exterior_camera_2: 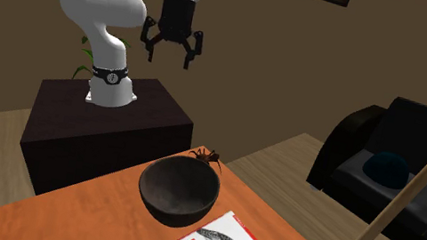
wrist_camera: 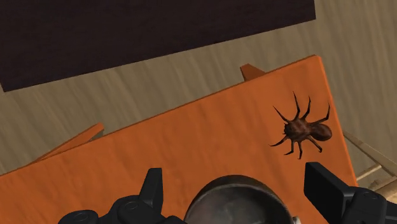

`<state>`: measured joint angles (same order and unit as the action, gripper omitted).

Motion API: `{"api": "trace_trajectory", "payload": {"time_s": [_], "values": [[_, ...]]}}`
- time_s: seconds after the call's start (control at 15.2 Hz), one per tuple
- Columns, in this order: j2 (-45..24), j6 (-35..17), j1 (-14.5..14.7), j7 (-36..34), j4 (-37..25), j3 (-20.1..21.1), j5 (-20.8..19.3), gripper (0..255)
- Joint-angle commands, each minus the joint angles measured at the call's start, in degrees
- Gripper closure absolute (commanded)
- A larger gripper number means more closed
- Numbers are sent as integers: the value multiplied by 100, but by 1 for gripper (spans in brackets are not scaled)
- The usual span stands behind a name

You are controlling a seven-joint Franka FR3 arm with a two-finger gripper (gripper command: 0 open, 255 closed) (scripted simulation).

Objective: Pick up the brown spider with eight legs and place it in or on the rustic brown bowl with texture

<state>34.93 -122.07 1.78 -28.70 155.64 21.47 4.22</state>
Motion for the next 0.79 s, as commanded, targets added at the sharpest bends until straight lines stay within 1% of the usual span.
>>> {"api": "trace_trajectory", "payload": {"time_s": [0.0, 0.2, 0.33, 0.4, 0.53, 0.59, 0.73], "values": [[-408, -461, -48, -399, 30, 301, -1, 0], [-1113, -1119, -248, -1016, -15, 745, -188, 0], [-1638, -1532, -453, -1514, -100, 1061, -461, 0], [-1917, -1723, -579, -1801, -161, 1225, -659, 0], [-2516, -2059, -865, -2479, -321, 1544, -1218, 0], [-2839, -2193, -1015, -2881, -423, 1689, -1593, 0], [-3537, -2360, -1212, -3801, -680, 1844, -2524, 0]]}}
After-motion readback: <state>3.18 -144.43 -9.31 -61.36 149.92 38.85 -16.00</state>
